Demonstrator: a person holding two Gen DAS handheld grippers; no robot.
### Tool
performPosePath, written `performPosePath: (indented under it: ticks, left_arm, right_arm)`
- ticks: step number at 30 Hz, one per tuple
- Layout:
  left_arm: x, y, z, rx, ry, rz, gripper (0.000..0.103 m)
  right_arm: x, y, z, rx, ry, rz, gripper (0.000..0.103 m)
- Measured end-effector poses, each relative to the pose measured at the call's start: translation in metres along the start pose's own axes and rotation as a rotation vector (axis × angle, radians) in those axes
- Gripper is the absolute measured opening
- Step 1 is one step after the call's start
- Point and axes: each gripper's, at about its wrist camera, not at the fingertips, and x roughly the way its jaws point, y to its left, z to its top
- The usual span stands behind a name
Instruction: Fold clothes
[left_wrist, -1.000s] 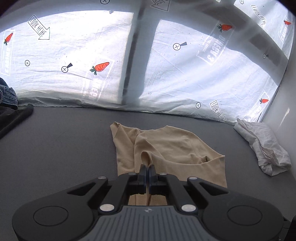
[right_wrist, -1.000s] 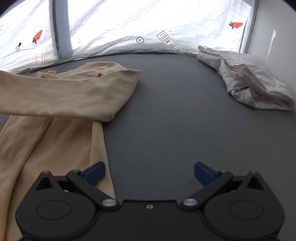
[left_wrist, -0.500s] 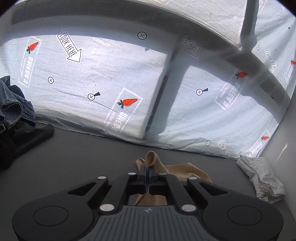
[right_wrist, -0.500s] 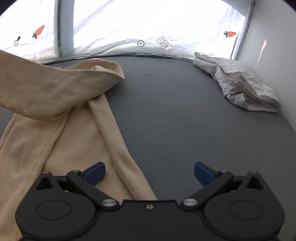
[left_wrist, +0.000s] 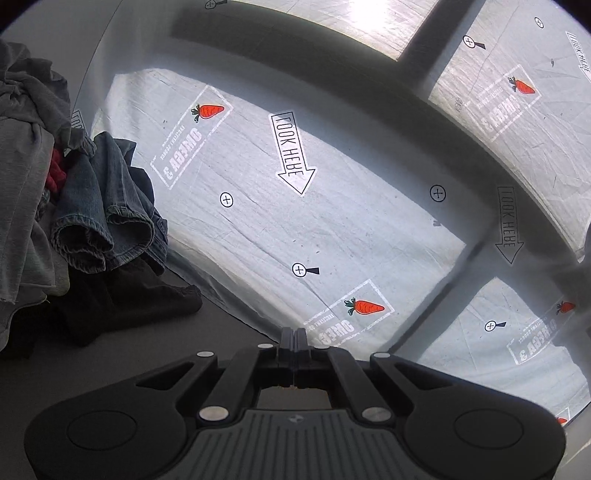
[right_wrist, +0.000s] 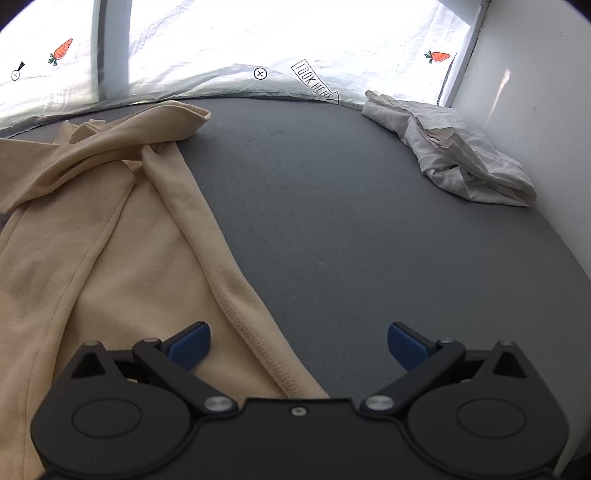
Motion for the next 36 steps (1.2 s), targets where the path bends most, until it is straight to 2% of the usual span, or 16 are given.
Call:
performPosePath:
  ticks: [3, 6, 7, 9, 11, 12, 14, 16, 18, 22, 25, 30, 33, 34, 35, 36]
  left_arm:
    - [0.004, 0.018, -0.004, -0.001, 0.045, 0.05, 0.0]
    - [0.012, 0.026, -0.026, 0.067, 0.134, 0.119, 0.0]
    - [0.015, 0.028, -0.034, 0.086, 0.163, 0.134, 0.003]
    - [0.022, 0.031, -0.052, 0.121, 0.228, 0.143, 0.013]
    - [0.031, 0.03, -0.071, 0.169, 0.296, 0.15, 0.036]
    - [0.036, 0.029, -0.08, 0.195, 0.325, 0.152, 0.04]
    - [0.045, 0.026, -0.095, 0.237, 0.375, 0.151, 0.057]
    - [0.054, 0.022, -0.107, 0.27, 0.416, 0.145, 0.067]
    - [0.065, 0.017, -0.113, 0.285, 0.435, 0.131, 0.069]
    - [0.094, 0.007, -0.123, 0.344, 0.451, 0.142, 0.08]
    - [0.116, 0.002, -0.127, 0.398, 0.467, 0.162, 0.081]
    - [0.151, 0.003, -0.139, 0.427, 0.515, 0.178, 0.084]
    - [0.15, 0.0, -0.146, 0.467, 0.467, 0.154, 0.083]
    - [0.149, -0.002, -0.148, 0.485, 0.448, 0.147, 0.066]
    - [0.147, -0.004, -0.15, 0.505, 0.428, 0.145, 0.046]
    - [0.145, -0.005, -0.149, 0.515, 0.417, 0.141, 0.038]
  right_arm:
    - [0.003, 0.002, 0.003, -0.009, -0.002, 0.008, 0.103]
    - [0.004, 0.006, 0.005, -0.022, -0.009, 0.015, 0.103]
    - [0.004, 0.007, 0.005, -0.024, -0.012, 0.017, 0.103]
    - [0.004, 0.008, 0.004, -0.022, -0.016, 0.02, 0.103]
    - [0.005, 0.005, 0.002, 0.005, -0.016, 0.031, 0.103]
    - [0.005, 0.002, 0.001, 0.023, -0.015, 0.039, 0.103]
    - [0.007, -0.003, -0.001, 0.064, -0.017, 0.061, 0.103]
    - [0.01, -0.009, -0.004, 0.112, -0.017, 0.087, 0.103]
    - [0.013, -0.015, -0.008, 0.172, -0.02, 0.116, 0.103]
    - [0.015, -0.013, -0.011, 0.175, -0.051, 0.108, 0.103]
    - [0.018, -0.012, -0.011, 0.182, -0.079, 0.103, 0.103]
    - [0.019, -0.012, -0.016, 0.189, -0.13, 0.098, 0.103]
    - [0.019, -0.011, -0.019, 0.192, -0.151, 0.097, 0.103]
    - [0.019, -0.011, -0.019, 0.191, -0.151, 0.097, 0.103]
    - [0.019, -0.011, -0.019, 0.192, -0.151, 0.097, 0.103]
    - [0.019, -0.012, -0.02, 0.192, -0.152, 0.097, 0.103]
